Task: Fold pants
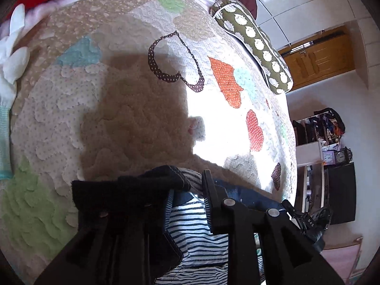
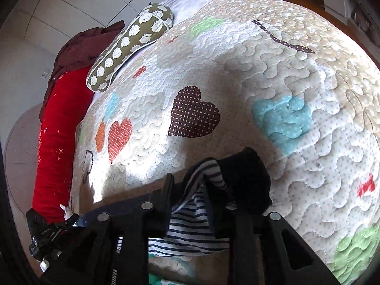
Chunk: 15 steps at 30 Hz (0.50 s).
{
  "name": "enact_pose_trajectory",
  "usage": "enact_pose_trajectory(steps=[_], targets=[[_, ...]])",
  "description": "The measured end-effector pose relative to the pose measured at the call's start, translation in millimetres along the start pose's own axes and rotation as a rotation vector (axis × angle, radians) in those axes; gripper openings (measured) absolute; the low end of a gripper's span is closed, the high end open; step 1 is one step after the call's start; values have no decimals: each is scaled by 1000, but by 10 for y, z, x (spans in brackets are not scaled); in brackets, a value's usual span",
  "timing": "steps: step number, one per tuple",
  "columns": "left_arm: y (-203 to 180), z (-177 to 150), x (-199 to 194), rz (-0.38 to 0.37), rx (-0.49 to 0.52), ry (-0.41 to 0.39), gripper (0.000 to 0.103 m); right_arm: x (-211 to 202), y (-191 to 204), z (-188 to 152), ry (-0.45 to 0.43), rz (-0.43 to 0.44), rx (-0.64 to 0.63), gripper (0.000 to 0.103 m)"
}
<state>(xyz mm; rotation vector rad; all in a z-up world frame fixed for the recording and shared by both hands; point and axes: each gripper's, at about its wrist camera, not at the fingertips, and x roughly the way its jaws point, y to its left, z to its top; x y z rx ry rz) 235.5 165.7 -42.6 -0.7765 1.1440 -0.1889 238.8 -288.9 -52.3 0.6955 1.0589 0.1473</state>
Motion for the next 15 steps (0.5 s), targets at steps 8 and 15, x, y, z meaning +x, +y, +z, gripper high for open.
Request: enact_pose_trajectory(steps=[8,15], targets=[[51,113,-240,-133,-95,-63,48,-274,-8,138,-150,-41,18,64],[-139,67,-611,-54,-13,-138,51,-426,-70,-27,-147,-145,-52,65]])
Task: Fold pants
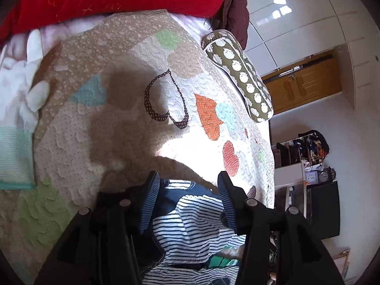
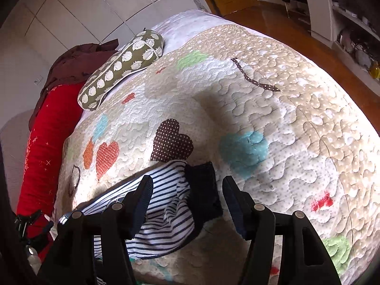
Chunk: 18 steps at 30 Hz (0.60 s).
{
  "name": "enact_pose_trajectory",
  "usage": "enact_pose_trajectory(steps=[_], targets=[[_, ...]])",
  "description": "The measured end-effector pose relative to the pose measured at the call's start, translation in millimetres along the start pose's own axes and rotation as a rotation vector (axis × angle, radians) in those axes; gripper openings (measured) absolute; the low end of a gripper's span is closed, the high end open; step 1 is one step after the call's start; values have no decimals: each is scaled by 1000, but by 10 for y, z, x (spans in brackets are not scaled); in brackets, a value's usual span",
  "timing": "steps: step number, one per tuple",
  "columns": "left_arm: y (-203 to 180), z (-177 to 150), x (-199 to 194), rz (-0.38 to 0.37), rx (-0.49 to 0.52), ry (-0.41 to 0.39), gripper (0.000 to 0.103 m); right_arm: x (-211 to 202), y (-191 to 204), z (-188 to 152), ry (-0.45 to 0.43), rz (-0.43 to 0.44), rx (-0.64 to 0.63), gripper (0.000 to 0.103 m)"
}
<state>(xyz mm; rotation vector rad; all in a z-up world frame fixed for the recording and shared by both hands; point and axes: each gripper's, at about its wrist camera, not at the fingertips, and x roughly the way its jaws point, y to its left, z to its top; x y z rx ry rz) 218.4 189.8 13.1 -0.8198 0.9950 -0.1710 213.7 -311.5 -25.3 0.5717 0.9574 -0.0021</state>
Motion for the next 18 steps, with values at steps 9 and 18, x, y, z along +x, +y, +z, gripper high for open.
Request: enact_pose_trajectory(steps=[9,18], targets=[[94,-935,-473,39,82,25,55,194,42,-278,87,4,-70,11],[251,-1637,-1028,163,156,-105,55,-110,-276,-471,58,-90,16,26]])
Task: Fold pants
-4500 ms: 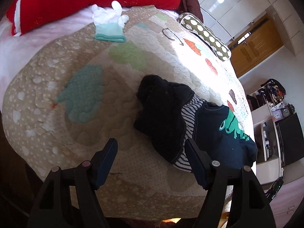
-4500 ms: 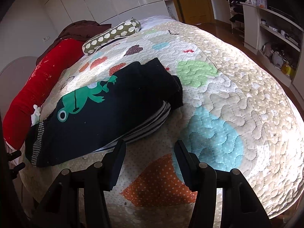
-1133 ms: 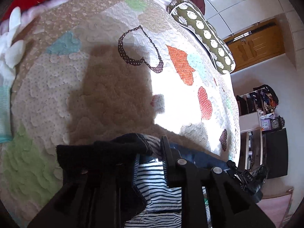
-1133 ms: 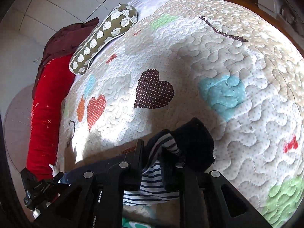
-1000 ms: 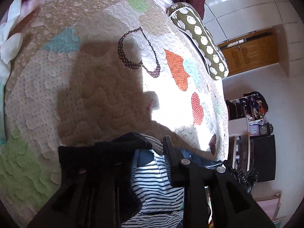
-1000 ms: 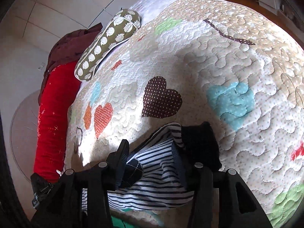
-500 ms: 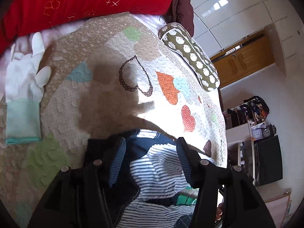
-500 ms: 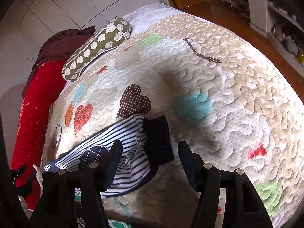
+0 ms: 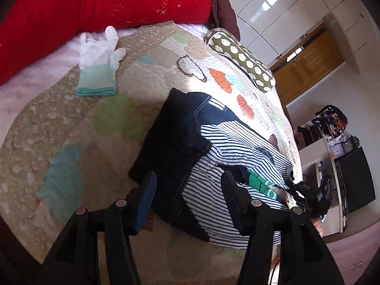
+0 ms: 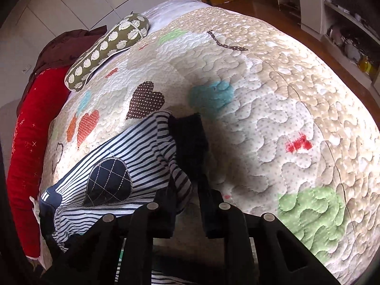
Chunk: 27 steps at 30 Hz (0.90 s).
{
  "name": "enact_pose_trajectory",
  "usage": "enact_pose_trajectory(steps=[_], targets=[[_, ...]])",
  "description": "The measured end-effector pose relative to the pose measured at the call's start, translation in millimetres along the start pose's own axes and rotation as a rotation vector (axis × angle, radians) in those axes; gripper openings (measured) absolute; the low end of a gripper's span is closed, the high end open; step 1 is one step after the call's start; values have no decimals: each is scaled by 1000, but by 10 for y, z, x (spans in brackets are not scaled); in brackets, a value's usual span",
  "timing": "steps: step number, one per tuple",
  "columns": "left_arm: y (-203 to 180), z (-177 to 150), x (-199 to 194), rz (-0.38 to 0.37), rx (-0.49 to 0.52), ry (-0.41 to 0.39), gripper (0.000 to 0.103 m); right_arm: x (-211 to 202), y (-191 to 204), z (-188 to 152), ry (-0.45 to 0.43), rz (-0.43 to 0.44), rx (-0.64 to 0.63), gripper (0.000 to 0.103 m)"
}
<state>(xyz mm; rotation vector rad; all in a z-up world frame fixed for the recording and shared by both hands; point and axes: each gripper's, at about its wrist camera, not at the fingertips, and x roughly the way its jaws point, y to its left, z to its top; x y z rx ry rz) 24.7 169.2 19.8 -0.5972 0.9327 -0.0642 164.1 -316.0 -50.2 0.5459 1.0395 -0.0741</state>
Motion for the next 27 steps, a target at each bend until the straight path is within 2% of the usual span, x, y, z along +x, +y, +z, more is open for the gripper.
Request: enact_pose_trajectory(steps=[2,3,5,8,12,18,19,20,21,22,24,27], targets=[[43,-95,-114,33,15,-38,57,-159,-94,-50,-30,-33,40,52],[64,-133,-158,49,25,-55,57,-293,-97,-90,-69,-52,44,52],[113,-202,-229,85,42,-86,60,-551,25,-172,-137,-34,-10,53],[210,-272,-283,120,51,-103,60,-735,386,-357,-131,32,-129,52],[337,-325,-351,121,47,-94,60,-539,959,-754,-10,149,-256,52],[487,-290,-624,172,30,-172,60,159,1865,-1506,217,265,-366,52],[505,-284,-664,182,28,-185,60,223,2012,-1633,228,269,-392,54],[520,-281,-688,191,27,-195,61,236,2155,-1742,214,260,-440,65],[525,-277,-700,199,29,-202,61,212,2298,-1841,187,239,-500,71],[524,-272,-697,206,34,-205,62,179,2413,-1927,171,238,-557,72],[506,-262,-651,214,48,-199,62,99,2546,-2038,174,291,-637,69],[442,-266,-506,214,71,-175,62,-37,2491,-2010,127,342,-649,69]])
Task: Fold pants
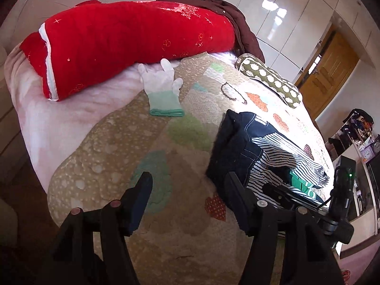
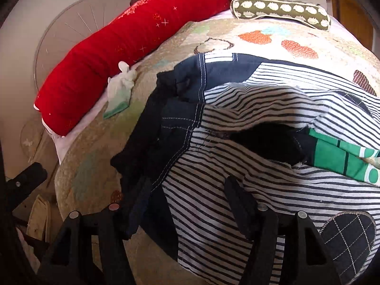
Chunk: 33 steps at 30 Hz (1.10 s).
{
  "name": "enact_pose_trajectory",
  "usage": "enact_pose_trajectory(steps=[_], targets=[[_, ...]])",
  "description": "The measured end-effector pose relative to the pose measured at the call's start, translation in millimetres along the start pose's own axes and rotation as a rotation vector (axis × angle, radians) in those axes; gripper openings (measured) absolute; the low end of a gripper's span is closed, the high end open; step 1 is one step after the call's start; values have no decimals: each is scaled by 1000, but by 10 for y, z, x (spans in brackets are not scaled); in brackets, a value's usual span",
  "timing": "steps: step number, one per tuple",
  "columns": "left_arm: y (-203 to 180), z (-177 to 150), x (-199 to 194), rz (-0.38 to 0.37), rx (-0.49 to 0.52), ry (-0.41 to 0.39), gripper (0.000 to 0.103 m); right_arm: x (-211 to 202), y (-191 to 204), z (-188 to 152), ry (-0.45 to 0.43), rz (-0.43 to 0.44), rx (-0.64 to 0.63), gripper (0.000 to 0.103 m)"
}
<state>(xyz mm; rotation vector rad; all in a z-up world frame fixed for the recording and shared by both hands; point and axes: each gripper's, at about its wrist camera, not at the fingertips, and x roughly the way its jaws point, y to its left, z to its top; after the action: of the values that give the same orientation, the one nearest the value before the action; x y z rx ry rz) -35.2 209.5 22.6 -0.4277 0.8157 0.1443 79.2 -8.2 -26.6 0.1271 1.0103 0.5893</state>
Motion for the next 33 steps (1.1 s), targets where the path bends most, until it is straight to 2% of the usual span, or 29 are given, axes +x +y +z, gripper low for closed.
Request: enact_pose_trajectory(steps=[3,6,8,10,12,13,15,17,20,22,24,26,28,29,30,31,33], targets=[[-128,-44,141,-12,30,24,62,-110,-389,-22,-27,-28,63,69],[-271,-94,250,-37,74,52,62,-377,-1104,-196,-67,-71,219,63],[-358,-117,285,-27,100,53,62,-674,-1593,-407,-108,-60,328,42],[-421,-131,305,-37,110,53,62,-1007,-2010,-592,-143,-109,439,29],[-490,-149,323,-53,116,54,62,-1355,-2195,-689,-197,-221,511,36],[-529,-160,331,-61,122,54,62,-1483,-2213,-672,-229,-248,516,40],[-624,-190,344,-65,144,61,62,-1585,-2159,-514,-259,-226,499,42],[-712,-226,334,-71,172,68,62,-1488,-2018,-236,-261,-174,475,42],[-758,-253,291,-68,180,73,62,-1131,-1721,268,-248,-30,433,42],[-743,-259,259,-66,172,78,62,-749,-1456,555,-196,71,411,42],[-722,-257,228,-61,170,78,63,-294,-1257,730,-101,176,417,42],[-701,-248,202,-49,174,74,63,96,-1137,769,-19,185,415,42],[-671,-231,185,-45,175,70,63,283,-1220,718,17,134,420,38],[-656,-224,184,-44,174,68,63,284,-1346,650,10,144,440,23],[-646,-219,190,-43,174,67,64,251,-1487,576,6,168,466,16],[-637,-214,205,-41,175,67,64,164,-1682,489,2,162,495,11],[-641,-221,239,-44,175,74,64,-82,-2061,324,-34,152,562,9]])
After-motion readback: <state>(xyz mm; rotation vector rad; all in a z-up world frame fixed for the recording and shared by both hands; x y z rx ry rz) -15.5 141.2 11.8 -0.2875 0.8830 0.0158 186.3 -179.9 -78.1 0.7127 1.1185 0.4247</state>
